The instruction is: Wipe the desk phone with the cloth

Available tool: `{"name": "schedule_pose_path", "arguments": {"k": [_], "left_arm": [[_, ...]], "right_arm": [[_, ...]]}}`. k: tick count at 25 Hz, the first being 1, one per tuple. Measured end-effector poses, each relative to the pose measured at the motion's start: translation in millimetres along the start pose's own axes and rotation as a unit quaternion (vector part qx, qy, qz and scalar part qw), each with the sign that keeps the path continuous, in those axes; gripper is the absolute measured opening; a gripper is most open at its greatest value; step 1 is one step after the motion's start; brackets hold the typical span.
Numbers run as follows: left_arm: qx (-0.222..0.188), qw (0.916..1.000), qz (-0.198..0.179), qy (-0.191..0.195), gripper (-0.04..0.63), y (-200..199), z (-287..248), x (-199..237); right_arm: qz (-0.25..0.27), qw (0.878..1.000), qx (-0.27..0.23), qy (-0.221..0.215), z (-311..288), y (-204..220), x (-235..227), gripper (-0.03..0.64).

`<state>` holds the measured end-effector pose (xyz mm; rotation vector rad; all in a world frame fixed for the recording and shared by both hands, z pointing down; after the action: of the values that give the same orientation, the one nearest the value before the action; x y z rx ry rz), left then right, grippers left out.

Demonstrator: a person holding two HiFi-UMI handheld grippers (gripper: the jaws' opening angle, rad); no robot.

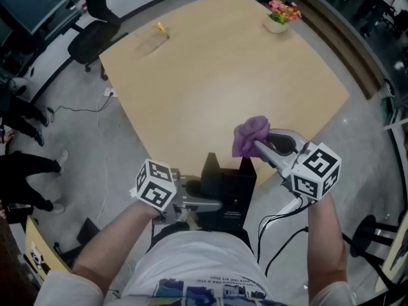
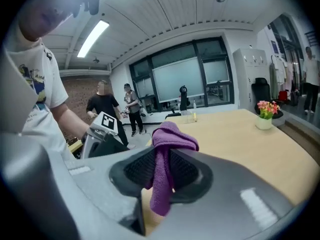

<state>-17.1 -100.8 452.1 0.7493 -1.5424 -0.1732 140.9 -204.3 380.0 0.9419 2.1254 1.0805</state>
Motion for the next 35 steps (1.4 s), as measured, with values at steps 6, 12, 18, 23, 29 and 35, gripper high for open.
{"name": "schedule_pose_path", "arguments": {"k": [6, 12, 18, 23, 29, 35], "left_arm": [[0.004, 1.0000, 0.003, -0.002, 0.179, -5, 0, 4], [0.016, 0.9999, -0.002, 0.006, 0.179, -7, -7, 0], [0.020, 0.9997, -0.010, 0.008, 0.179, -7, -10, -5], [0.008, 0.9999, -0.008, -0.001, 0.179, -7, -3, -1], [-0.027, 0.9995, -0.001, -0.017, 0.180, -11, 22, 3], [-0.039, 0.9989, -0.005, -0.025, 0.179, -18, 41, 12]], "right_arm": [[0.064, 0.992, -0.058, -0.087, 23, -61, 44, 0.087], [0.126, 0.980, -0.004, -0.153, -8, -60, 75, 0.087], [0.129, 0.980, 0.077, -0.129, -44, -28, 46, 0.087], [0.066, 0.995, 0.050, -0.047, -38, -18, 4, 0.087], [-0.028, 0.998, -0.035, 0.042, 17, -10, -17, 0.087], [-0.066, 0.995, -0.067, 0.028, 36, 3, 22, 0.087]]}}
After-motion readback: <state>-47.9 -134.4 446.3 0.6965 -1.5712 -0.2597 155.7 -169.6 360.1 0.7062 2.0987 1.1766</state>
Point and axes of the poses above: the fingertips, and each gripper's own axes: z backward along the fingers, x to its left, y out of its underside, the point moved 5 cm from there along z, backward along the fingers, and after that the axes turned 4 degrees about x, right-handed, at the moved point
